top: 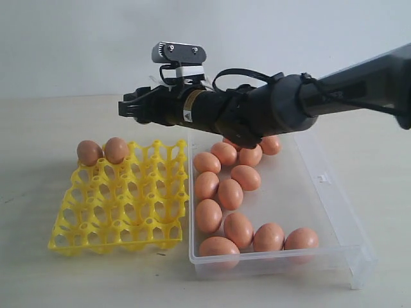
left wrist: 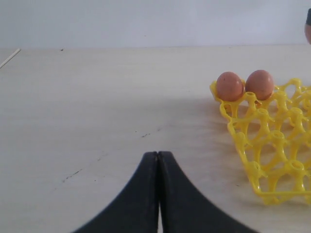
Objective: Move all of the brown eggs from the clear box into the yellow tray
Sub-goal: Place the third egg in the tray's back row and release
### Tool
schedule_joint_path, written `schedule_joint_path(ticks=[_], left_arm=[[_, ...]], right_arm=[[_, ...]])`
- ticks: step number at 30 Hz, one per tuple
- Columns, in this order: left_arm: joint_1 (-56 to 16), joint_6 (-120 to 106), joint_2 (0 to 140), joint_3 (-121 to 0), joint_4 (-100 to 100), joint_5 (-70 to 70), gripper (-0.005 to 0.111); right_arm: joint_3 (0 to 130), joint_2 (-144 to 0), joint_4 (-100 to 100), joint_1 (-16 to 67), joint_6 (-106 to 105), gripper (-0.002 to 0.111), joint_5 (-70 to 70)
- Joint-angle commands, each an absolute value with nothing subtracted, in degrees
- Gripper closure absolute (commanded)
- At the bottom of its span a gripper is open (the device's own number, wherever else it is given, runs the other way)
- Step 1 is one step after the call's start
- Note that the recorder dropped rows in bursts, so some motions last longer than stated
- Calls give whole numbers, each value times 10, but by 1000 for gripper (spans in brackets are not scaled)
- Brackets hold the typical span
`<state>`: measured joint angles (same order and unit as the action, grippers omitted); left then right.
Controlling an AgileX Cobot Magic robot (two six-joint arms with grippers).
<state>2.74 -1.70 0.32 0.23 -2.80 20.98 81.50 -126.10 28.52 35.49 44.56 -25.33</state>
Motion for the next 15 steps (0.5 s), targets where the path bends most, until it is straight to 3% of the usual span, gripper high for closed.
schedule_joint_path(ticks=[1, 10, 15], left_arm=[[22, -17, 0, 0, -31, 203, 107], [22, -17, 0, 0, -31, 203, 107], [22, -17, 0, 0, -31, 203, 107]], right_arm=[[865, -1302, 323, 362, 469, 108, -262], [890, -1347, 327, 363, 480, 107, -230], [890, -1350, 327, 363, 480, 94, -214]])
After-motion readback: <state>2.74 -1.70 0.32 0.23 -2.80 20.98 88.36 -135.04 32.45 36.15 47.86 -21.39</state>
